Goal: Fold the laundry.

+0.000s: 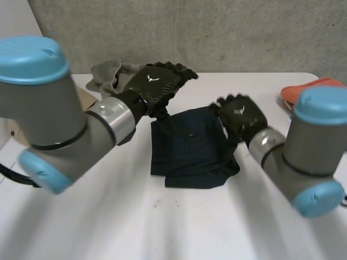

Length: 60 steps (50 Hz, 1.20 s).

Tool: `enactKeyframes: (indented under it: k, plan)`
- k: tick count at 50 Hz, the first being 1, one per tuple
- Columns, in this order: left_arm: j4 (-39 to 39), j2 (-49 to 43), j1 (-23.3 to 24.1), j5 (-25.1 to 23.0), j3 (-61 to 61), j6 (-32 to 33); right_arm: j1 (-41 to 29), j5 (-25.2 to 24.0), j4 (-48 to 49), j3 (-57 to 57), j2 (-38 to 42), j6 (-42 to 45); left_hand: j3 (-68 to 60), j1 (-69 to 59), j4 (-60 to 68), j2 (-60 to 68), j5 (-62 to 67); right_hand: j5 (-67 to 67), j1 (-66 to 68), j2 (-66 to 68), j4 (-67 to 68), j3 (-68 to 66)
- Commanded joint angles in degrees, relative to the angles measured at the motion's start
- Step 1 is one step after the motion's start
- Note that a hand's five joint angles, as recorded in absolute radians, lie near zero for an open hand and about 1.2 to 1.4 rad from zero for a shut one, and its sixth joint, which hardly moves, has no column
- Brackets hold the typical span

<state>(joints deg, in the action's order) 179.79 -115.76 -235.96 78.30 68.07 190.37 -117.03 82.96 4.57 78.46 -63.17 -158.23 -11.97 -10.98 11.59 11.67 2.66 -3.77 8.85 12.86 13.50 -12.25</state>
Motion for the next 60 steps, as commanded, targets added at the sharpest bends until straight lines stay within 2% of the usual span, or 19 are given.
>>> enactKeyframes:
  k: [1, 4, 10, 26, 42, 49, 54, 60]
  plan:
    - [-6.56, 7.83, -4.42, -18.79, 5.15, -2.81, -3.03, -2.45, 16.68, 19.88, -1.34, 2.31, 1.25, 0.26, -0.87, -0.95, -1.94, 3.77, 1.15, -2.86, -3.50, 2.25]
    - [-6.65, 8.18, -4.42, -20.56, 5.06, -2.99, -4.52, -2.63, 21.96, 21.38, 0.50, 3.19, 1.25, 0.26, -0.87, -0.95, -1.94, 3.77, 1.15, -2.86, -3.50, 2.25]
    - [-6.56, 8.01, -4.34, -20.38, 5.15, -3.07, -5.05, -2.89, 26.45, 19.98, 5.85, 5.20, 1.42, 0.43, -1.04, -1.12, -2.11, 3.77, 1.15, -2.86, -3.50, 2.25]
    - [-6.47, 7.39, -4.34, -20.38, 5.32, -3.25, -5.23, -1.93, 27.24, 10.67, 13.25, 8.99, 1.58, 0.60, -1.20, -1.29, -2.28, 3.37, 1.55, -2.46, -3.10, 1.84]
    - [-6.47, 7.75, -4.51, -20.38, 5.68, -3.25, -5.23, -2.63, 26.63, -1.28, 20.01, 8.90, 1.58, 0.60, -1.20, -1.29, -2.28, -28.93, 33.85, 29.84, 29.21, -30.46]
    - [-6.47, 7.92, -4.86, -20.38, 5.59, -3.34, -5.14, -2.72, 23.47, -9.10, 24.49, 8.90, 1.58, 0.60, -1.20, -1.29, -2.28, -47.76, 52.68, 48.67, 48.03, -49.29]
    - [-6.47, 8.10, -4.95, -20.38, 5.59, -3.34, -5.14, -4.82, 20.22, -14.46, 27.22, 8.82, 1.58, 0.60, -1.20, -1.29, -2.28, -66.17, 71.09, 67.08, 66.45, -67.70]
    - [-6.47, 8.19, -5.22, -20.38, 5.59, -3.34, -4.88, -6.06, 19.77, -17.28, 28.01, 8.73, 1.42, 0.43, -1.04, -1.12, -2.11, -66.23, 71.15, 67.14, 66.50, -67.75]
